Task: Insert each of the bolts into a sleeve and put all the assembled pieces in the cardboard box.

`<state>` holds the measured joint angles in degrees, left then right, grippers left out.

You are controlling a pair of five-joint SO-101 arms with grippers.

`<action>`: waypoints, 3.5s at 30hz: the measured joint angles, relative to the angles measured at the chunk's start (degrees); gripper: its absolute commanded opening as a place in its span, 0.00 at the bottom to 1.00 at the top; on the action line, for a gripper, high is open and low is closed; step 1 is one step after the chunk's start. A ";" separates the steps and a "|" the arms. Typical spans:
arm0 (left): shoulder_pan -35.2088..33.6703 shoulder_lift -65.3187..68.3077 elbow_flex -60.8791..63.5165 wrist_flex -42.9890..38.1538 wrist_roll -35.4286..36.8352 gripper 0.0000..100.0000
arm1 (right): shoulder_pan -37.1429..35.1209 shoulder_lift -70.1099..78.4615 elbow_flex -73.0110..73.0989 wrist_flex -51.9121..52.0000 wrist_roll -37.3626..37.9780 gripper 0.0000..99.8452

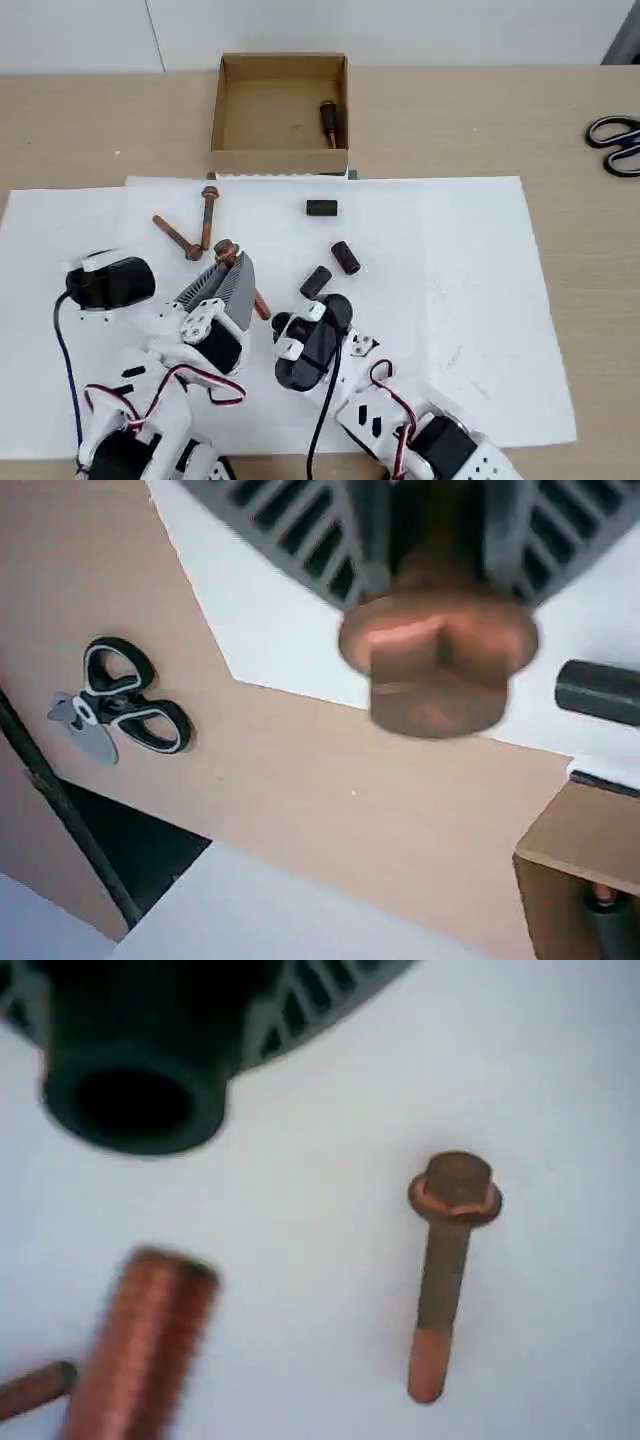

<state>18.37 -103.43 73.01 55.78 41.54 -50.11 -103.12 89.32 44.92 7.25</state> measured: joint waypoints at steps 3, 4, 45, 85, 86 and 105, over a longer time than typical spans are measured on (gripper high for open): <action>0.00 0.00 0.88 0.00 0.00 0.00 | 0.00 0.00 0.00 -0.70 0.00 0.00; 0.00 0.00 1.32 -0.09 0.00 0.00 | 0.00 0.00 0.00 -0.70 0.00 0.00; -2.11 0.00 15.74 -29.63 -2.81 0.01 | 4.92 0.00 3.08 -0.70 -5.19 0.00; 5.71 0.00 20.13 -25.49 -2.81 0.01 | 9.58 0.09 6.15 -6.86 -2.73 0.00; 5.80 0.00 20.57 -25.49 -2.81 0.01 | 9.58 0.18 6.15 -6.86 -2.73 0.00; 13.01 -0.09 23.38 -17.49 -9.05 0.01 | 8.97 0.18 6.15 -6.86 -1.58 0.00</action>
<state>31.38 -103.52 96.40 38.29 32.48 -41.14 -102.95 95.47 38.07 5.67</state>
